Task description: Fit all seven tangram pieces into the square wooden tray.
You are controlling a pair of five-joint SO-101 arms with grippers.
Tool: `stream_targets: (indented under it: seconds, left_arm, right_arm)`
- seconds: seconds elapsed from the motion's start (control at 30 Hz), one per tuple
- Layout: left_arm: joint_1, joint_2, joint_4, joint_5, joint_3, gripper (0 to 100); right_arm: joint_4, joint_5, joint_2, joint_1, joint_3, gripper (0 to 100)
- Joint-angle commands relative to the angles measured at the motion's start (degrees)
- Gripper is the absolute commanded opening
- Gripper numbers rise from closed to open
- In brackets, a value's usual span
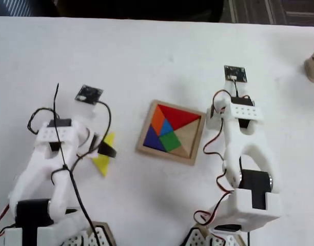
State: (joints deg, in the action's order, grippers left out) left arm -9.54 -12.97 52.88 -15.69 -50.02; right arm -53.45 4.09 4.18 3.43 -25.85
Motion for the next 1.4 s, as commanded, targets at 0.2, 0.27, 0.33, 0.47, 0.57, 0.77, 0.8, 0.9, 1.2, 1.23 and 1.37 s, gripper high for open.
stream_targets:
  seconds: [0.2,0.27,0.33,0.47,0.57,0.77,0.8,0.9,1.2,1.23,1.37]
  left_arm:
    - [1.5,-2.3,1.6,4.3,4.1,26]
    - [2.3,-2.3,1.8,4.6,4.2,27]
    - [3.0,-2.3,4.0,4.6,5.5,28]
    - [3.1,-2.3,11.6,4.2,11.6,28]
    - [3.2,-2.3,18.4,4.4,16.9,28]
    - [3.2,2.5,22.7,4.7,21.2,28]
    - [3.2,4.6,22.5,4.7,21.7,28]
    - [3.1,11.9,22.1,4.7,25.0,28]
    - [3.1,26.0,22.3,4.7,34.3,28]
    - [3.1,26.7,22.3,4.7,34.5,28]
    - [2.8,27.8,22.2,4.7,34.7,28]
  right_arm:
    - [1.0,0.8,-0.7,-0.5,2.5,16.3]
    - [1.0,0.8,-0.7,-0.5,2.5,16.3]
    - [1.0,0.8,-0.7,-0.5,2.5,16.3]
    - [1.0,0.8,-0.7,-0.5,2.5,16.3]
    - [1.0,0.8,-0.7,-0.5,2.5,16.3]
    - [1.0,0.8,-0.7,-0.3,2.5,16.3]
    - [1.0,0.8,-0.7,-0.3,2.5,16.3]
    - [1.0,0.8,-0.7,-0.3,2.5,16.3]
    - [1.0,0.9,-0.7,-0.4,2.5,16.3]
    - [1.0,0.9,-0.7,-0.3,2.5,16.3]
    - [1.0,0.9,-0.7,-0.3,2.5,16.3]
